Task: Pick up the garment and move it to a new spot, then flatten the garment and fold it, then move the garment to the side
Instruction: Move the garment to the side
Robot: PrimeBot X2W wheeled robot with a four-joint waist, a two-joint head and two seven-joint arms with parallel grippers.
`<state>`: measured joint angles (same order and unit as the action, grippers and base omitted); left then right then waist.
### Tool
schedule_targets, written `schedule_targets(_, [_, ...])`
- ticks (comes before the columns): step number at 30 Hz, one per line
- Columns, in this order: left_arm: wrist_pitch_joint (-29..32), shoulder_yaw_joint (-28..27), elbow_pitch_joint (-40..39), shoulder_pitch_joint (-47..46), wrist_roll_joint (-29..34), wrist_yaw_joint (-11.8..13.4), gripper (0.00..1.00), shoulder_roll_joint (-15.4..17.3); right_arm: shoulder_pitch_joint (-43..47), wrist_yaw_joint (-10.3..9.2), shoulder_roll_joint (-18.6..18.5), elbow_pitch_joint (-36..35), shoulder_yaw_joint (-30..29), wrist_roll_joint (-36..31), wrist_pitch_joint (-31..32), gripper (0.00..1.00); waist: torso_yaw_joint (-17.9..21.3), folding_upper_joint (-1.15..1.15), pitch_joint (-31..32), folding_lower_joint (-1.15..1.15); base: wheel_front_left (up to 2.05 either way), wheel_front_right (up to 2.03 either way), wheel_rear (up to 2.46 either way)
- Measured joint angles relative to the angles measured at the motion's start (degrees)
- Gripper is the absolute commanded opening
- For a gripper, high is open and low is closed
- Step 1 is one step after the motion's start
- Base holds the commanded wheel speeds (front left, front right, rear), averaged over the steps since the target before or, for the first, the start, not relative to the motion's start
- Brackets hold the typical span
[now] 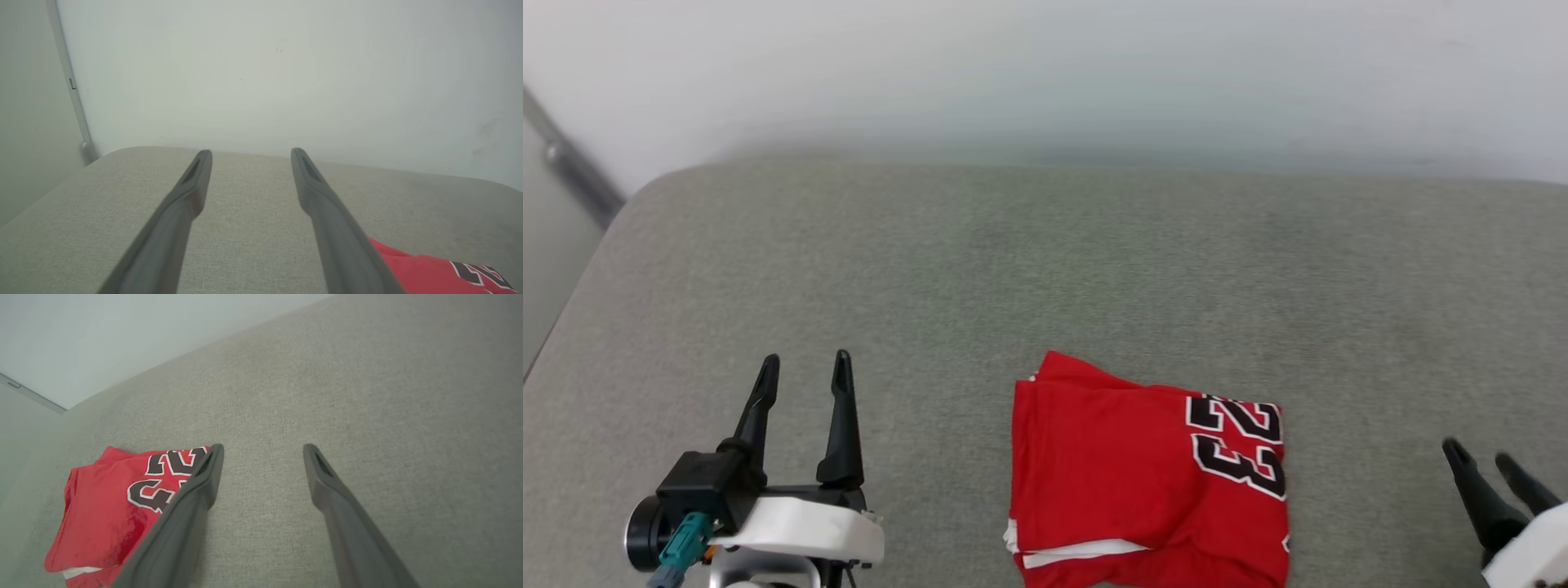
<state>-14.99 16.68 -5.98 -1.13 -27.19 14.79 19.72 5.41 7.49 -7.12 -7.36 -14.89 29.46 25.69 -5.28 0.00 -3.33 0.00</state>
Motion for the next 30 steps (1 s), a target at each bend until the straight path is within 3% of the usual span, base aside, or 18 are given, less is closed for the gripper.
schedule_targets(4, [0.0,-0.4,-0.5,-0.9,1.5,-1.6,1.0,-1.6,0.0,-0.01,-1.9,3.5,-2.5,6.1,10.5,1.0,-2.5,0.0,-1.5,0.0,0.0,0.0,0.0])
schedule_targets(9, [-0.1,-1.0,-0.7,-1.6,3.3,-3.4,1.0,-3.4,-2.6,0.0,-0.7,7.2,-1.0,11.6,18.4,1.0,-5.0,0.0,-4.2,0.0,0.0,0.0,0.0])
schedule_targets(22, [-0.1,-4.4,1.7,-4.8,6.0,-8.1,1.0,-7.6,-10.0,0.09,0.1,16.2,6.8,19.9,22.0,1.0,-8.5,0.0,-10.6,0.0,0.0,0.0,0.0])
schedule_targets(23, [-0.1,-4.6,1.9,-4.9,6.3,-8.3,1.0,-7.8,-10.3,0.1,0.1,16.4,7.2,20.1,22.0,0.56,-8.5,0.0,-10.8,0.0,0.0,0.0,0.0])
schedule_targets(24, [-0.1,-4.9,2.2,-4.9,6.5,-8.7,1.0,-8.0,-10.4,0.1,0.0,16.5,7.7,20.3,22.0,0.24,-8.5,0.0,-10.9,0.0,0.0,0.0,0.0])
schedule_targets(25, [-0.1,-5.2,2.3,-4.9,6.8,-8.8,1.0,-8.1,-10.6,0.09,0.0,16.7,8.2,20.5,21.9,0.0,-8.4,0.0,-10.8,0.0,0.0,0.0,0.0])
schedule_targets(30, [-0.1,-6.4,3.0,-4.7,7.9,-9.8,1.0,-8.4,-10.8,0.02,-0.9,16.3,11.6,19.8,20.6,0.0,-7.2,0.0,-9.7,0.0,0.0,0.0,0.0])
